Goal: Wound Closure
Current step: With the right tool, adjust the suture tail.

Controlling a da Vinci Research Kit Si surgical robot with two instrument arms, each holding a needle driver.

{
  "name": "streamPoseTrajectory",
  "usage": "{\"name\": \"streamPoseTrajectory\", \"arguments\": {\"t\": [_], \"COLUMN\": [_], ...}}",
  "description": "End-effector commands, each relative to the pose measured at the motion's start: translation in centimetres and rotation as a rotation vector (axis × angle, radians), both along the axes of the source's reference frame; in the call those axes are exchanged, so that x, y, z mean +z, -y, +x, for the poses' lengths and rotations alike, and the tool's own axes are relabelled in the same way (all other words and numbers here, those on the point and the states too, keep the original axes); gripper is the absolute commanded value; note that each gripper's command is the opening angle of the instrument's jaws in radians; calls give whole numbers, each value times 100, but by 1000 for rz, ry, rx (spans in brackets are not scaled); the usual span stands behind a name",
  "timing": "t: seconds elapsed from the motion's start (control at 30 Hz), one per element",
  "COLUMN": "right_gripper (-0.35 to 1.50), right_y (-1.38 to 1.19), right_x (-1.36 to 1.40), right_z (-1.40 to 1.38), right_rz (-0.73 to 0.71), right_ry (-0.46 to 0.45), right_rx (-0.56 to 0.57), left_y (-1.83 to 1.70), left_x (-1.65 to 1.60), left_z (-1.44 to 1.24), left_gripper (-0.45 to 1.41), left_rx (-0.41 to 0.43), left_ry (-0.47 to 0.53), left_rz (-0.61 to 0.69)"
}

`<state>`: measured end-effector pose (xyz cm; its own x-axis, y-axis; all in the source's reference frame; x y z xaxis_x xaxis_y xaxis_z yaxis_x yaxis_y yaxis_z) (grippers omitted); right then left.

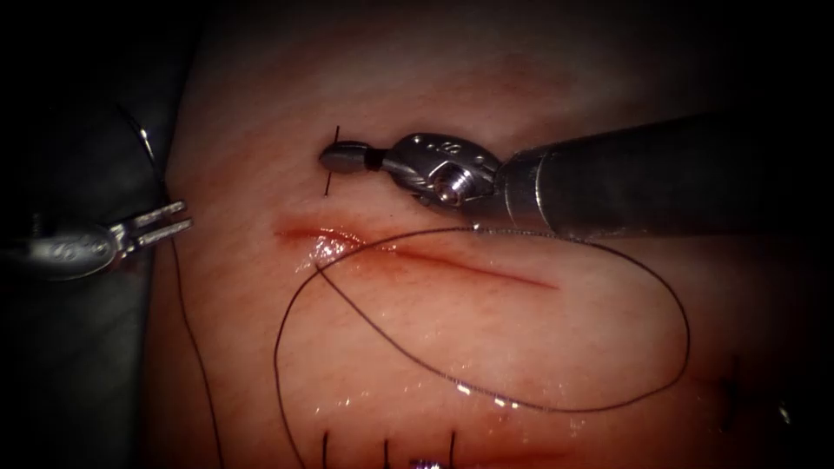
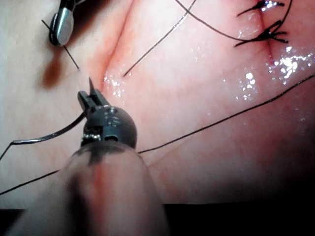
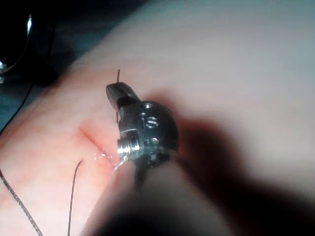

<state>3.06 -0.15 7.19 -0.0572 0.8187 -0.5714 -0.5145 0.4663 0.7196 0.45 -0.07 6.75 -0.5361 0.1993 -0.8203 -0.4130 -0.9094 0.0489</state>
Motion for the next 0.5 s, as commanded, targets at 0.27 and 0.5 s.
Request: {"name": "streamPoseTrajectory", "arguments": {"t": [0.27, 0.5], "right_gripper": [-35, 110], "right_y": [1, 1], "right_x": [-2, -9], "right_z": [7, -2], "right_rz": [-8, -80], "right_ry": [-1, -28], "right_rx": [-7, -4], "left_y": [0, -12], "left_x": [7, 22], "left_z": [-6, -13], "left_gripper": [-45, -45], "left_rx": [2, -1], "left_ry": [4, 10], "left_rz": [0, 2]}}
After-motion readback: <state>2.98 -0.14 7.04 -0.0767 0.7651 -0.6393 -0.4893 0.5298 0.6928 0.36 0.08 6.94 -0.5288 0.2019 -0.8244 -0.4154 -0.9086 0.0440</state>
